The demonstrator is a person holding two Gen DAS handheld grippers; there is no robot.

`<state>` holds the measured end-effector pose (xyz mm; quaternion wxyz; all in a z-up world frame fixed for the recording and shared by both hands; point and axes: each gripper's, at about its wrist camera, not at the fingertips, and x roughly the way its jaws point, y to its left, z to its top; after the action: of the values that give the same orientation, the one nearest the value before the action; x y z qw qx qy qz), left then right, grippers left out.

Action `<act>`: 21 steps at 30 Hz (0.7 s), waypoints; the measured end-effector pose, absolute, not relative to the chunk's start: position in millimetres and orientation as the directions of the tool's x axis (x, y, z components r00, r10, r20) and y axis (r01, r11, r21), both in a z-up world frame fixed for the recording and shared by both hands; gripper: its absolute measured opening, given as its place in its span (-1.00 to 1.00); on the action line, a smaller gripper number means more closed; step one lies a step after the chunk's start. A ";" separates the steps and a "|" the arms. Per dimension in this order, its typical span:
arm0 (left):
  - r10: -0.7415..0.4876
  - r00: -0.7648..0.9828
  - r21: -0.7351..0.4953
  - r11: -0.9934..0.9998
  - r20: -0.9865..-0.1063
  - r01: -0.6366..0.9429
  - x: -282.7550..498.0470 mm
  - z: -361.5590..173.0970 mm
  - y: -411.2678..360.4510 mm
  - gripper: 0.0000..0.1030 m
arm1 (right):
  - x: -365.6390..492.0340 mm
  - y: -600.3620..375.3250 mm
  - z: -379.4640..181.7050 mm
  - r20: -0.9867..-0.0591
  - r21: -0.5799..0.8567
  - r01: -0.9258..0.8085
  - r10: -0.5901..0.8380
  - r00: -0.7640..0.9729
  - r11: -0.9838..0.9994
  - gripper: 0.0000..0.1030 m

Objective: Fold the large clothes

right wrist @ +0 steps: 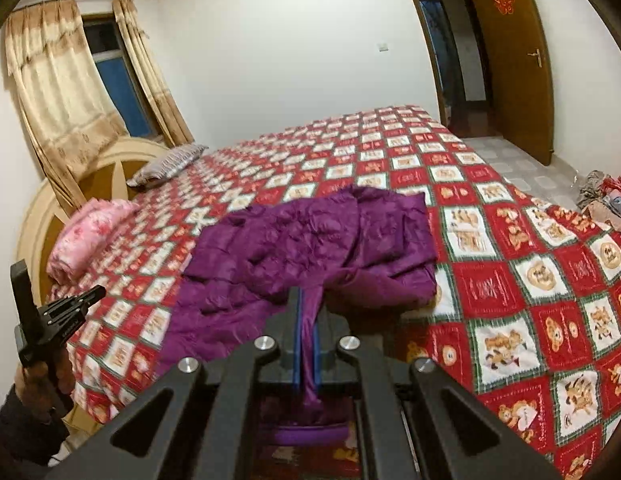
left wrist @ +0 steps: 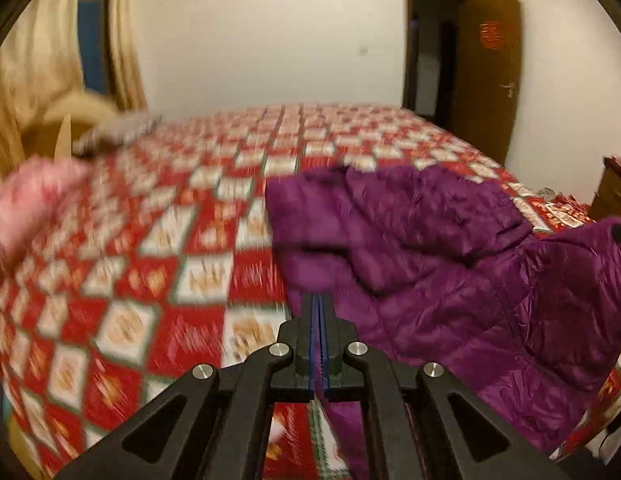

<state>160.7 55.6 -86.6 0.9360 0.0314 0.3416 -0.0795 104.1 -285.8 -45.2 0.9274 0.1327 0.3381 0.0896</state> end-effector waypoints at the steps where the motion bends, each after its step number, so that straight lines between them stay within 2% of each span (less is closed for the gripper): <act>1: -0.106 0.738 0.006 0.989 -0.666 0.147 163.9 -97.1 55.8 -0.68 | 102.1 -289.4 -52.1 -0.616 0.304 -0.068 0.250 0.747 0.950 -0.89; 2: -0.097 0.733 0.002 0.991 -0.674 0.133 160.9 -101.9 54.0 -0.51 | 99.7 -293.0 -56.6 -0.624 0.302 -0.062 0.246 0.742 0.951 -0.89; 4: -0.121 0.707 -0.061 0.992 -0.697 0.110 157.9 -114.1 58.5 0.29 | 96.1 -293.7 -63.9 -0.633 0.292 -0.061 0.241 0.736 0.954 -0.89; 6: -0.115 0.691 -0.080 0.993 -0.713 0.082 153.4 -121.8 61.2 0.56 | 91.9 -291.7 -67.8 -0.640 0.270 -0.064 0.229 0.734 0.961 -0.89; 9: -0.149 0.608 -0.138 0.988 -0.780 0.065 145.9 -139.5 59.2 0.61 | 88.6 -290.7 -77.0 -0.651 0.273 -0.065 0.234 0.722 0.960 -0.89; 13: -0.127 0.547 -0.092 0.992 -0.828 0.092 129.6 -159.1 44.3 0.60 | 84.6 -291.9 -92.0 -0.664 0.284 -0.052 0.236 0.709 0.957 -0.89; 17: -0.185 0.451 -0.122 0.979 -0.873 0.165 119.0 -187.1 25.9 0.60 | 78.6 -292.9 -105.2 -0.672 0.292 -0.036 0.232 0.704 0.956 -0.88; 18: -0.213 0.430 -0.143 0.971 -0.878 0.189 118.6 -192.9 21.7 0.60 | 76.9 -294.1 -108.3 -0.672 0.300 -0.031 0.235 0.702 0.953 -0.88; 19: -0.224 0.411 -0.152 0.968 -0.884 0.200 119.0 -197.4 18.6 0.28 | 76.0 -294.9 -110.1 -0.672 0.306 -0.026 0.235 0.703 0.952 -0.88; 20: -0.237 0.395 -0.162 0.964 -0.888 0.212 119.4 -200.8 15.5 -0.09 | 75.4 -295.2 -110.9 -0.670 0.311 -0.022 0.236 0.704 0.950 -0.88; 21: -0.268 0.379 -0.182 0.952 -0.886 0.248 118.6 -201.5 11.0 -0.75 | 74.4 -295.8 -111.3 -0.666 0.317 -0.020 0.238 0.707 0.948 -0.88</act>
<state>118.6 11.0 -201.5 0.8302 -0.0096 0.5353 -0.1553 74.4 -295.8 -111.3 0.9125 0.1449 0.3761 0.0704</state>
